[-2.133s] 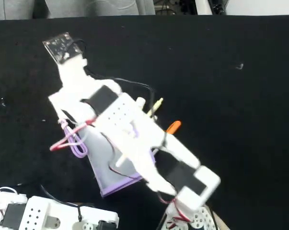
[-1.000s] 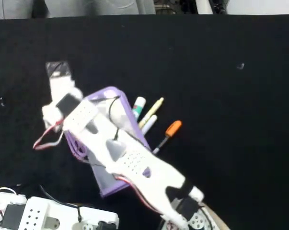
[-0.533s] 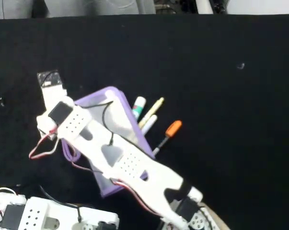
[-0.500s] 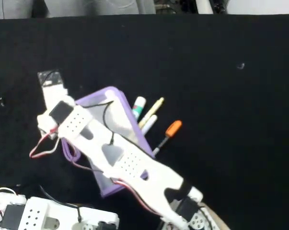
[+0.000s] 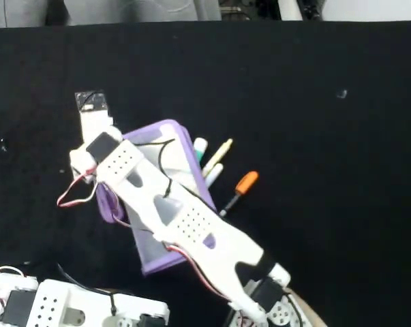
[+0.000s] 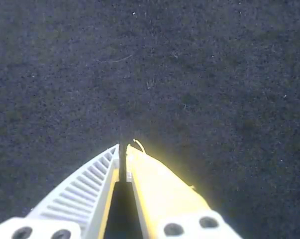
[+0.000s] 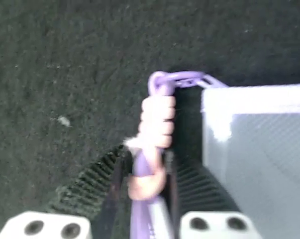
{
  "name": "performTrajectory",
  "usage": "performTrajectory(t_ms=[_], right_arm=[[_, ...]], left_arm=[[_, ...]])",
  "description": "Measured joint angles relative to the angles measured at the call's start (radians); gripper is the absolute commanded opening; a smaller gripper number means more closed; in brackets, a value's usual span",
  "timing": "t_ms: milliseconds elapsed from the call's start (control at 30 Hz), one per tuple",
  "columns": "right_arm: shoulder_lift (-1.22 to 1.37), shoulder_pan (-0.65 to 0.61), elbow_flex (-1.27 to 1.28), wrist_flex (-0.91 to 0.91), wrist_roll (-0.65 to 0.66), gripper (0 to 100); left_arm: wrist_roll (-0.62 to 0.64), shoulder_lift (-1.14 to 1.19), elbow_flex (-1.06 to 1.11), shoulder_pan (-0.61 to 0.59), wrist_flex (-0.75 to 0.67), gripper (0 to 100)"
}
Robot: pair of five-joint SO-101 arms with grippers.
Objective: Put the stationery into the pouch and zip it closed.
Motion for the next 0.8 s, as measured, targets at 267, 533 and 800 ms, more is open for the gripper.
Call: performTrajectory(t_ms=[267,533,800], right_arm=[[0.009,0.0,-0.129,0.064,0.126,1.1],[-0.124,0.003,-0.161,0.149,0.307,1.1],[-0.381,0.072,-0.166,0.209,0.456,1.1]], left_arm=[[0.0,0.0,0.0,0.0,0.0,3],[0.0,0.0,0.0,0.0,0.0,3],[0.0,0.0,0.0,0.0,0.0,3]])
